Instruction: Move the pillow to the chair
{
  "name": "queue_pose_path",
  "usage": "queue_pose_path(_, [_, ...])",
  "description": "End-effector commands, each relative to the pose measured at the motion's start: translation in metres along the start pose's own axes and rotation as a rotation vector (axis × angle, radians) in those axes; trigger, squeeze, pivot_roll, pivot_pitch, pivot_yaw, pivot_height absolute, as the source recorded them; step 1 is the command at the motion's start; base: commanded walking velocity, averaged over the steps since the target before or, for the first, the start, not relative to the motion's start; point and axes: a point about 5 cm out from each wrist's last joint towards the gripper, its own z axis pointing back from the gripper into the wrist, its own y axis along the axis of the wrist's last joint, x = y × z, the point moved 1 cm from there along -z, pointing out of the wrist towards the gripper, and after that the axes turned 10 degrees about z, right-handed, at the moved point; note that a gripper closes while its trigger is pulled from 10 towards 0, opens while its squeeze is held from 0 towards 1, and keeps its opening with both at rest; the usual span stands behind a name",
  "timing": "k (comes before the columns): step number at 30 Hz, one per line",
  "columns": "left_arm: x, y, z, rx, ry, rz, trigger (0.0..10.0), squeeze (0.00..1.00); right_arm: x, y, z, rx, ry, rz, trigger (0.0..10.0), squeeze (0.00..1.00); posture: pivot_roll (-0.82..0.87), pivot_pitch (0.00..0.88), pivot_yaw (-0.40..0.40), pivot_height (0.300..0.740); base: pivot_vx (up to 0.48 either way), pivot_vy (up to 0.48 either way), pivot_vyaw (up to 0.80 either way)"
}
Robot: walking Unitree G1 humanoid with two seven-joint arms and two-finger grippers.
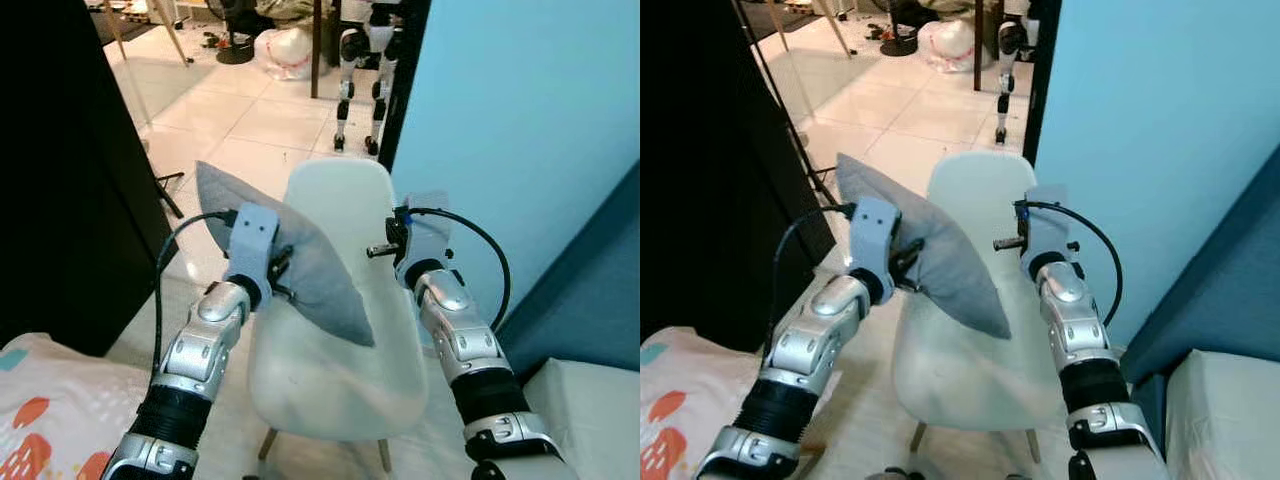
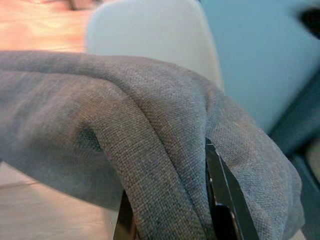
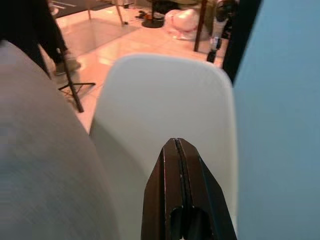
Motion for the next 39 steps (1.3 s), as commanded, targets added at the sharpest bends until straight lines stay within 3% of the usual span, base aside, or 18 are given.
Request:
queue_pose_path(1, [0.03,0.016,0.004,0.076,-0.236,-0.092,10.0,0.0,-0.001,-0.004,0.0,-0.018,0.005,0.011,10.0,0.0,0.05,0.084,0.005,0.74,0.0,0.0,0.0])
queue_pose_path(3, [0.052,0.012,0.014,0.048,-0.461,-0.158,10.0,0.0,0.001,-0.004,0.0,-0.02,0.0,0.014,10.0,0.0,0.05,0.084,0.006,0.74,0.0,0.0,0.0])
queue_pose_path(7, [0.059,0.013,0.019,0.041,-0.554,-0.152,10.0,0.0,0.002,-0.005,0.001,-0.021,-0.004,0.014,10.0,0.0,0.05,0.084,0.006,0.74,0.0,0.0,0.0])
queue_pose_path(8, [0.067,0.021,0.024,0.075,-0.646,-0.083,10.0,0.0,0.002,-0.005,0.001,-0.022,-0.008,0.014,10.0,0.0,0.05,0.085,0.009,0.74,0.0,0.0,0.0])
queue_pose_path(11, [0.072,0.029,0.026,0.105,-0.706,-0.016,10.0,0.0,0.002,-0.005,0.0,-0.022,-0.01,0.013,10.0,0.0,0.04,0.086,0.008,0.74,0.0,0.0,0.0])
queue_pose_path(13, [0.069,0.028,0.022,0.108,-0.678,-0.008,10.0,0.0,0.003,-0.005,0.0,-0.022,-0.012,0.013,10.0,0.0,0.04,0.086,0.008,0.74,0.0,0.0,0.0])
queue_pose_path(15, [0.058,0.019,0.013,0.077,-0.602,-0.056,10.0,0.0,0.003,-0.005,0.0,-0.023,-0.013,0.013,10.0,0.0,0.04,0.087,0.008,0.74,0.0,0.0,0.0])
queue_pose_path(16, [0.043,0.008,0.003,0.038,-0.472,-0.141,10.0,0.0,0.003,-0.005,0.001,-0.024,-0.015,0.018,10.0,0.0,0.04,0.088,0.008,0.74,0.0,0.0,0.0])
queue_pose_path(17, [0.043,0.008,0.003,0.038,-0.472,-0.141,10.0,0.0,0.003,-0.005,0.001,-0.024,-0.015,0.018,10.0,0.0,0.04,0.088,0.008,0.74,0.0,0.0,0.0])
queue_pose_path(18, [0.03,-0.003,-0.003,0.003,-0.376,-0.215,10.0,0.0,0.004,-0.006,0.001,-0.026,-0.016,0.019,10.0,0.0,0.04,0.089,0.007,0.74,0.0,0.0,0.0])
queue_pose_path(20, [0.03,-0.003,-0.003,0.003,-0.376,-0.215,10.0,0.0,0.004,-0.006,0.001,-0.026,-0.016,0.019,10.0,0.0,0.04,0.089,0.007,0.74,0.0,0.0,0.0])
queue_pose_path(22, [0.007,-0.023,-0.009,-0.059,-0.239,-0.326,10.0,0.0,0.005,-0.006,0.001,-0.03,-0.019,0.021,10.0,0.0,0.03,0.093,0.006,0.74,0.0,0.0,0.0])
queue_pose_path(23, [0.007,-0.023,-0.009,-0.059,-0.239,-0.326,10.0,0.0,0.005,-0.006,0.001,-0.03,-0.019,0.021,10.0,0.0,0.03,0.093,0.006,0.74,0.0,0.0,0.0])
queue_pose_path(24, [-0.008,-0.042,-0.008,-0.127,-0.174,-0.368,10.0,0.0,0.005,-0.006,0.002,-0.032,-0.024,0.022,10.0,0.0,0.02,0.095,0.011,0.74,0.0,0.0,0.0])
queue_pose_path(27, [-0.01,-0.048,-0.006,-0.153,-0.17,-0.397,10.0,0.0,0.006,-0.006,0.002,-0.032,-0.027,0.022,10.0,0.0,0.02,0.096,0.013,0.74,0.0,0.0,0.0])
queue_pose_path(33, [-0.006,-0.034,-0.01,-0.102,-0.169,-0.379,10.0,0.0,0.009,-0.007,0.003,-0.033,-0.035,0.022,10.0,0.0,0.02,0.099,0.006,0.74,0.0,0.0,0.0])
queue_pose_path(36, [-0.005,-0.035,-0.012,-0.096,-0.19,-0.414,10.0,0.0,0.008,-0.007,0.003,-0.032,-0.034,0.023,10.0,0.0,0.02,0.099,0.006,0.74,0.0,0.0,0.0])
queue_pose_path(39, [-0.006,-0.036,-0.012,-0.116,-0.231,-0.505,10.0,0.0,0.007,-0.007,0.004,-0.033,-0.032,0.024,10.0,0.0,0.02,0.099,0.004,0.74,0.0,0.0,0.0])
